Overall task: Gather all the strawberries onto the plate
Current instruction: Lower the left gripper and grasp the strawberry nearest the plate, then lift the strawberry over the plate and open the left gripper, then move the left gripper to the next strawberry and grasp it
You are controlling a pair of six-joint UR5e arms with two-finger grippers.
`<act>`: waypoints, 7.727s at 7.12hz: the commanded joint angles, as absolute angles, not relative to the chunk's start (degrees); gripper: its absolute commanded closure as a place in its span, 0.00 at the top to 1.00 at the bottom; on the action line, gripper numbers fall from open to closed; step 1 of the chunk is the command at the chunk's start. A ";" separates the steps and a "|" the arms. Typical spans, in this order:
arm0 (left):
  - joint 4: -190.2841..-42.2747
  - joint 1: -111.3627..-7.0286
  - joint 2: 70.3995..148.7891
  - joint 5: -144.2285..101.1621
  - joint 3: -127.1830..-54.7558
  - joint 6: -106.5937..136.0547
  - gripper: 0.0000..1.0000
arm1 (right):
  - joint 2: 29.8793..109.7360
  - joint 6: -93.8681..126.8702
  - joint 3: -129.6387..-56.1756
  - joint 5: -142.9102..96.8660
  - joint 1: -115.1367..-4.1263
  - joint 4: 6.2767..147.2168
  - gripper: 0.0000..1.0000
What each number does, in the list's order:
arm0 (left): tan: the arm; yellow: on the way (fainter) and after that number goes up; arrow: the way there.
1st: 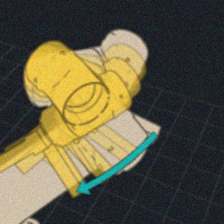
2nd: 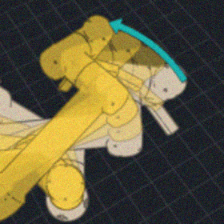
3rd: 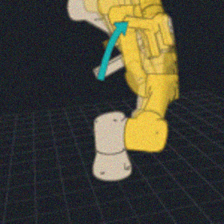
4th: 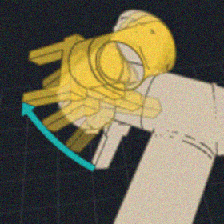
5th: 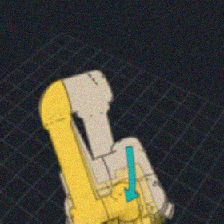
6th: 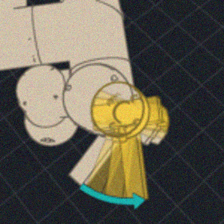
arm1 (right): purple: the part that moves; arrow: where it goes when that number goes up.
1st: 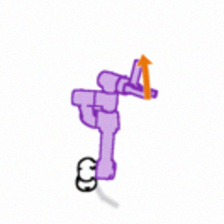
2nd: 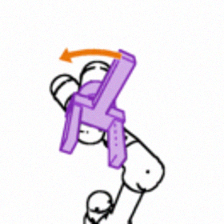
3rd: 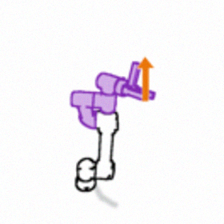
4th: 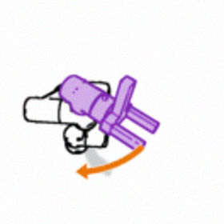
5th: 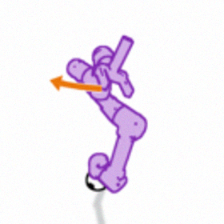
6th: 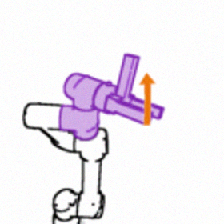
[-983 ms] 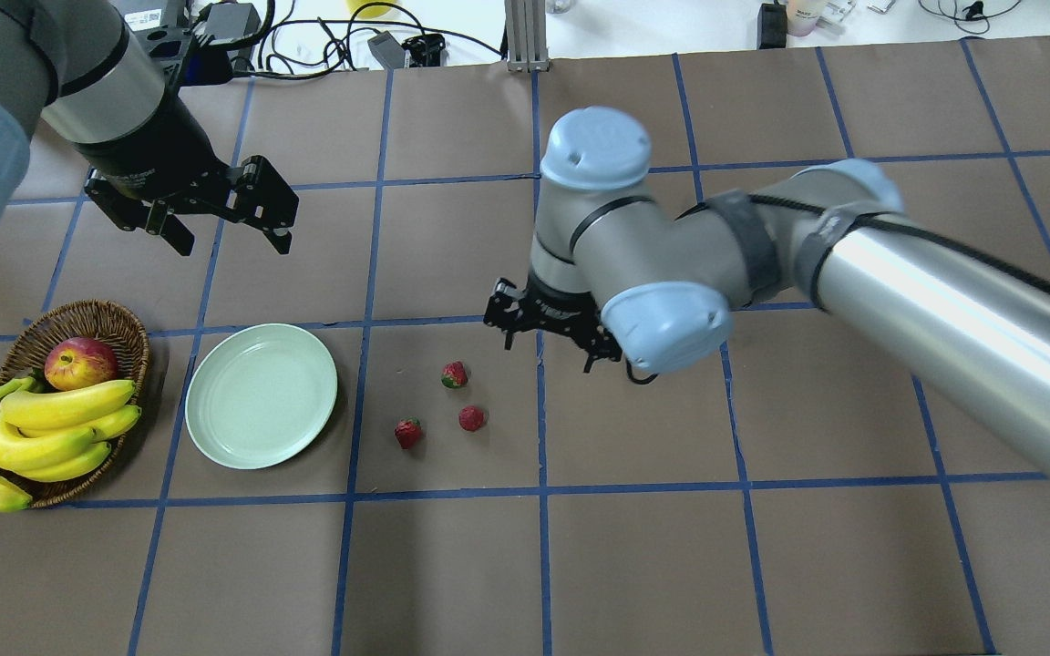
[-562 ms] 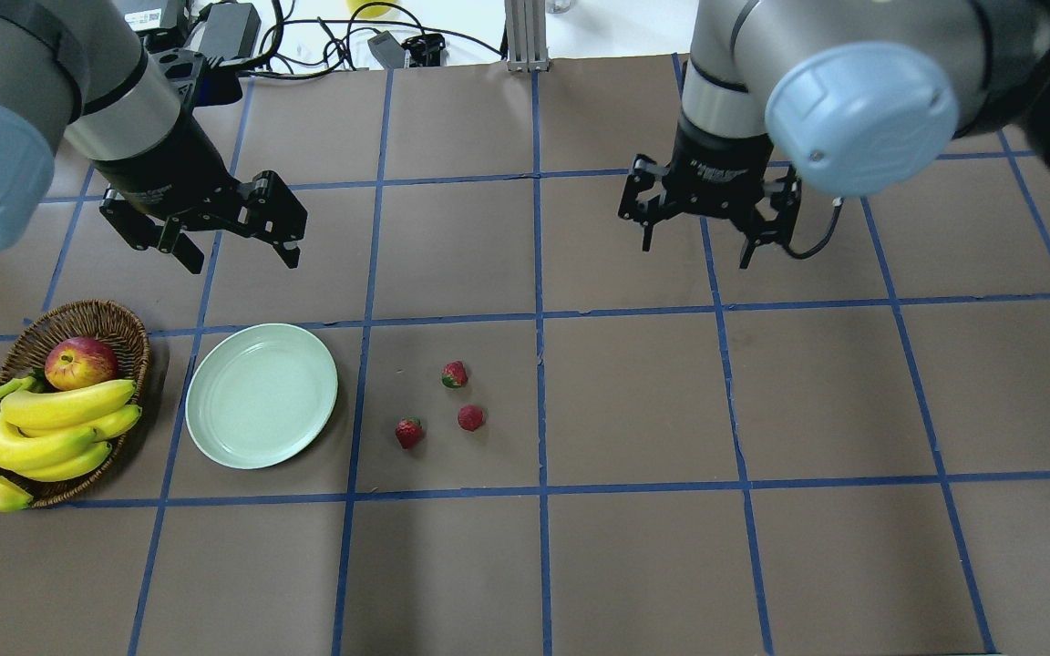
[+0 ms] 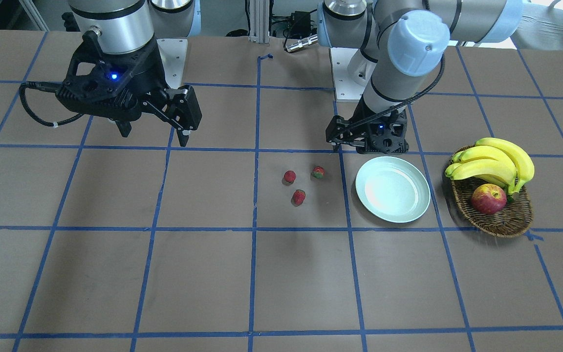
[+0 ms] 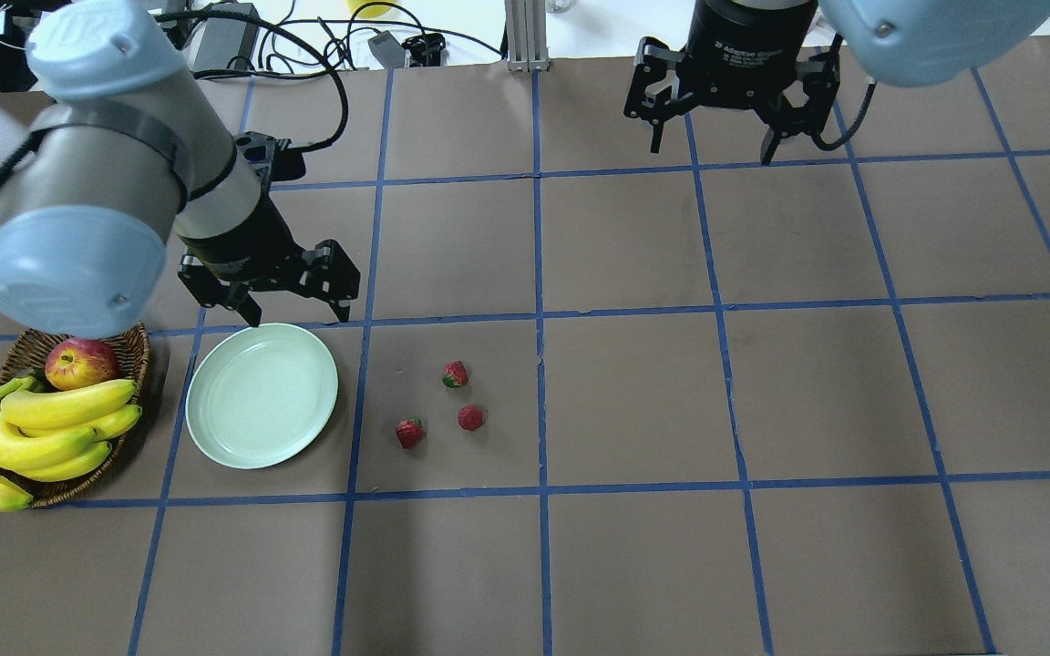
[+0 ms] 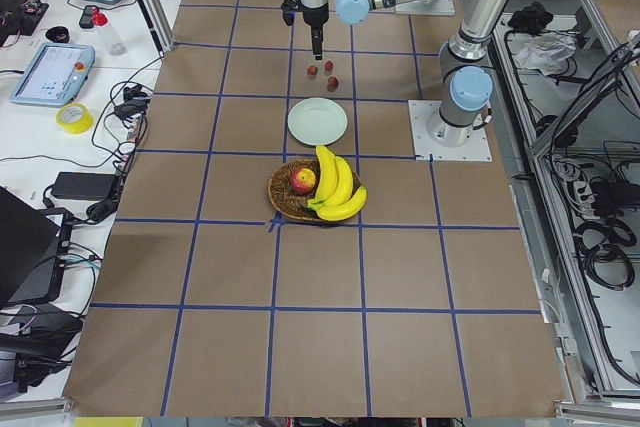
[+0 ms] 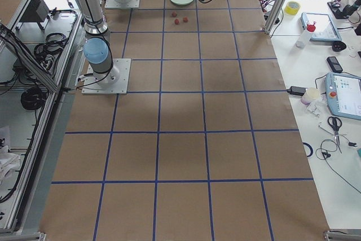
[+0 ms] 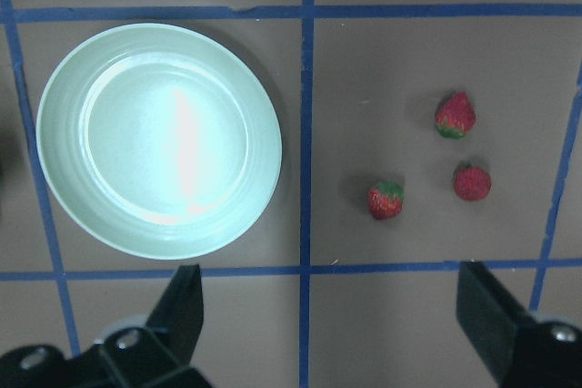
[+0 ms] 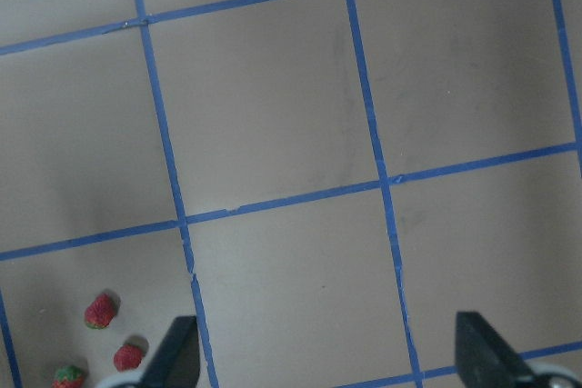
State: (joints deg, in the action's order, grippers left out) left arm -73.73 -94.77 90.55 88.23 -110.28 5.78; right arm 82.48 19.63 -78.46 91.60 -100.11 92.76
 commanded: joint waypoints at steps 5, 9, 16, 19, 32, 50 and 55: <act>-59.69 -102.66 97.63 95.05 -118.46 10.40 0.93 | 83.76 12.04 -81.83 90.97 -99.93 94.48 1.00; -56.69 -102.66 101.15 95.54 -120.24 9.93 0.94 | 83.76 11.78 -80.78 91.84 -98.18 94.22 1.00; -56.16 -102.66 105.11 93.60 -120.32 10.02 0.86 | 85.34 11.69 -81.65 91.06 -95.80 93.60 1.00; -55.99 -102.66 105.47 93.78 -120.15 9.93 0.18 | 85.43 11.60 -81.83 90.97 -95.80 93.60 1.00; -73.51 -73.57 105.81 96.23 -108.36 -10.72 0.00 | 85.61 11.69 -82.00 91.05 -95.80 93.60 1.00; -51.42 -95.27 107.84 77.87 -114.86 12.66 1.00 | 85.61 11.69 -82.00 91.32 -95.71 93.60 1.00; -49.13 -97.73 110.30 77.52 -115.49 12.92 0.34 | 85.61 11.69 -82.00 91.49 -95.71 93.60 1.00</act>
